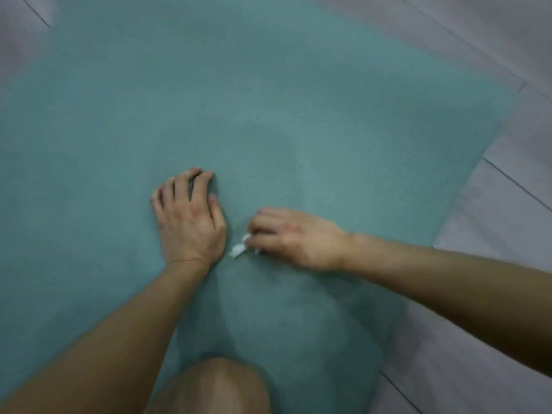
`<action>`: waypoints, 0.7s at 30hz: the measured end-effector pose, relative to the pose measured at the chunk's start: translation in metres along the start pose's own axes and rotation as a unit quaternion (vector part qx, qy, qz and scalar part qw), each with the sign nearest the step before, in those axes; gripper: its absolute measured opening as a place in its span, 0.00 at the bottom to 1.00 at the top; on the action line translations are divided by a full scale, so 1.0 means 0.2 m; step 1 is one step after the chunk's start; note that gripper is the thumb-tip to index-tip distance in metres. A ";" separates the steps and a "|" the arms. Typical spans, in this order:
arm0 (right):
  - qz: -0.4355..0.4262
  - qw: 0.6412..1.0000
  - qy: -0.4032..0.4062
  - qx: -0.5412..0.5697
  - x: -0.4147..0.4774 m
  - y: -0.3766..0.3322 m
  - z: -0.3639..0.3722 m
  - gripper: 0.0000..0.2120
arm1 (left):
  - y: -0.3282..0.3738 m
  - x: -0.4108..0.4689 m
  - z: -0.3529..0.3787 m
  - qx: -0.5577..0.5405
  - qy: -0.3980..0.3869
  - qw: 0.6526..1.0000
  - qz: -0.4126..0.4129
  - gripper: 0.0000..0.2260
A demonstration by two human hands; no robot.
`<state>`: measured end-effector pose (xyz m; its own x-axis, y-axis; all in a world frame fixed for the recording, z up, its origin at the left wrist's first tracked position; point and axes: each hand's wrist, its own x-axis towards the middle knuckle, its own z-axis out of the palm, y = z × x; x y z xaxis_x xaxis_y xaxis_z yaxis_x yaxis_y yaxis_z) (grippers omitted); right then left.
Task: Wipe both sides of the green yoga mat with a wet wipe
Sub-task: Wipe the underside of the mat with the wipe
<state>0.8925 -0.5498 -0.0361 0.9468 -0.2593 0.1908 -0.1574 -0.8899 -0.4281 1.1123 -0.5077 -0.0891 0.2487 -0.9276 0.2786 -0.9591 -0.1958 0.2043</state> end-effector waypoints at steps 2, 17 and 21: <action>0.170 0.973 0.116 -0.103 -0.04 0.38 -0.18 0.11 | 0.00 0.00 0.00 0.001 0.001 1.000 -0.002 0.17; 0.319 0.937 0.132 -0.043 0.04 0.22 -0.12 0.13 | 0.02 0.00 -0.01 -0.003 -0.001 1.000 -0.013 0.18; 0.306 0.944 0.121 -0.035 0.06 0.20 -0.04 0.07 | 0.02 0.01 -0.01 -0.002 -0.003 1.000 -0.014 0.18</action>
<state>0.8958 -0.5926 -0.0435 0.5818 -0.8033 0.1274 -0.6799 -0.5662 -0.4660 1.1092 -0.5085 -0.0856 0.2748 -0.9238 0.2667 -0.9513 -0.2209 0.2149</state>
